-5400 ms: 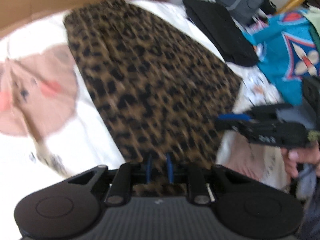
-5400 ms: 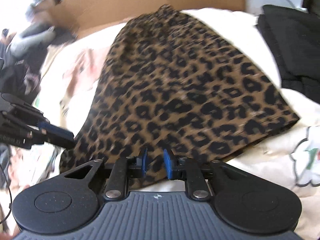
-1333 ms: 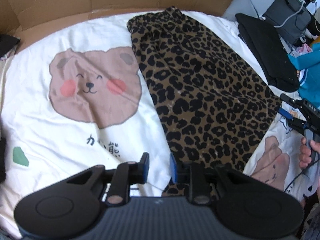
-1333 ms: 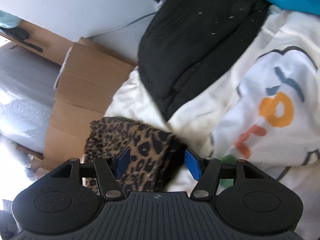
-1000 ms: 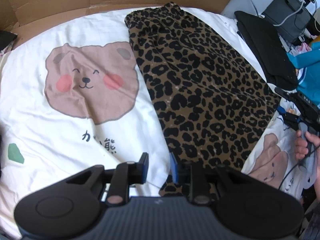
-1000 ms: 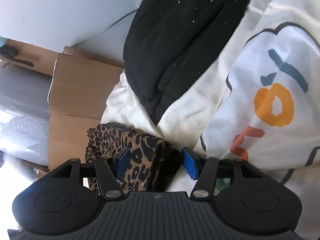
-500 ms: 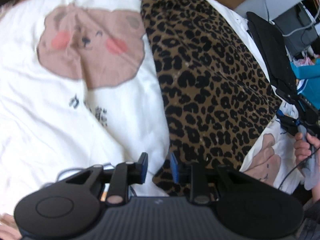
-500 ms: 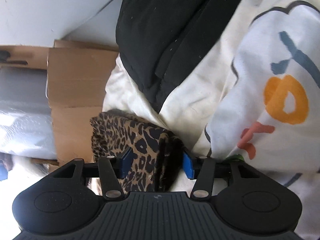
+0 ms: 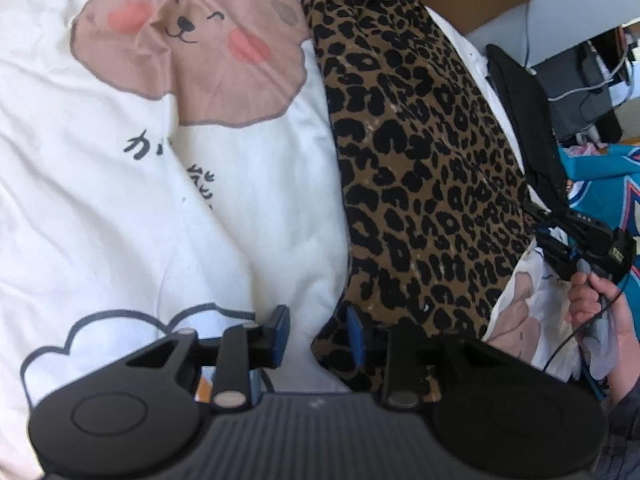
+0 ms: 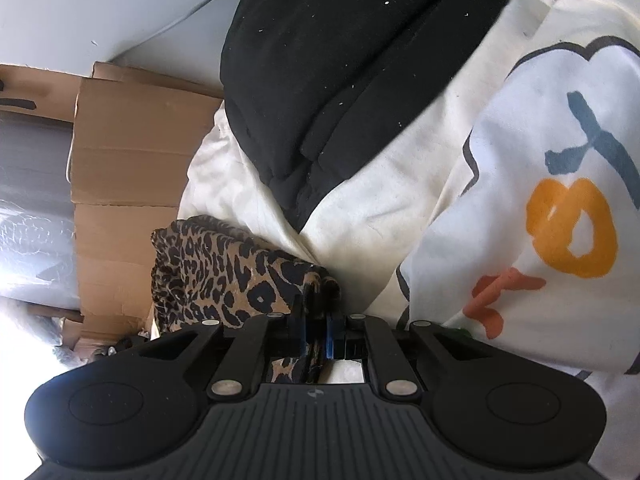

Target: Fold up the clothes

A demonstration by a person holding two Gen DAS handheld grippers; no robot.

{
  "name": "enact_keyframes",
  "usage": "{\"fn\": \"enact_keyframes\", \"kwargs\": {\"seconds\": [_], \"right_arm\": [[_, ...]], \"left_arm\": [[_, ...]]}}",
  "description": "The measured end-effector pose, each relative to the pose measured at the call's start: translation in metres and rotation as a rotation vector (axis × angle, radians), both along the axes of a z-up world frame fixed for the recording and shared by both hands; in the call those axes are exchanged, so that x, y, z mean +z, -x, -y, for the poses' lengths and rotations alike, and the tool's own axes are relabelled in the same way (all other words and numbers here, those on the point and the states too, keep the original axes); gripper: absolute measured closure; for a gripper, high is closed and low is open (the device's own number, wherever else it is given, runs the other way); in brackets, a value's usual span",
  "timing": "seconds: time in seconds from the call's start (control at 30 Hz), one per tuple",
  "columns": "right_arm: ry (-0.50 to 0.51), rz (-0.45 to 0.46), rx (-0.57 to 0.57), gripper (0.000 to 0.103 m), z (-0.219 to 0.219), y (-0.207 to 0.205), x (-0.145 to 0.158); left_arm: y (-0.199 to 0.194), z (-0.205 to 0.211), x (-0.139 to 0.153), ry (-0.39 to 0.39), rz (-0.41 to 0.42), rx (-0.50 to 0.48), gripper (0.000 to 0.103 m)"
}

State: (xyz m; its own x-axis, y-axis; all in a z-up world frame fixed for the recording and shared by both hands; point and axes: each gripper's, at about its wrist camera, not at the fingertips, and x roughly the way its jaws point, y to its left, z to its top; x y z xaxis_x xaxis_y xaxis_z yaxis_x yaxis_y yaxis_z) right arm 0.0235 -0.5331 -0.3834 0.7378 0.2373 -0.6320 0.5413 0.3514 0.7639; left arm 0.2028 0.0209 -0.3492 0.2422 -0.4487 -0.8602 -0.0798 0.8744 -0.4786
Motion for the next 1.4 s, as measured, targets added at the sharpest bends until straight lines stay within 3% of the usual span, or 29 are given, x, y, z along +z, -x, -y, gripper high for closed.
{"fn": "enact_keyframes", "kwargs": {"seconds": [0.27,0.43,0.63,0.77,1.23,1.4], "right_arm": [[-0.002,-0.010,-0.003,0.095,0.002,-0.001,-0.001],[-0.007,-0.001,-0.017,0.096,0.000,0.002,-0.002],[-0.010,0.004,-0.014,0.096,-0.001,0.004,-0.002],[-0.010,0.009,-0.010,0.096,-0.001,0.004,-0.003],[-0.022,0.026,-0.010,0.095,0.000,0.009,-0.004],[-0.022,0.025,-0.012,0.095,0.000,0.009,-0.004]], "left_arm": [[0.018,-0.013,-0.011,0.142,-0.017,0.061,0.069],[0.026,-0.025,-0.014,0.292,-0.016,0.157,0.068],[0.022,-0.026,-0.022,0.348,-0.004,0.198,0.066],[0.017,-0.029,-0.027,0.329,0.006,0.197,0.066],[0.039,-0.013,-0.045,0.514,-0.120,0.270,0.066],[0.036,0.001,-0.042,0.544,-0.118,0.199,0.066]]}}
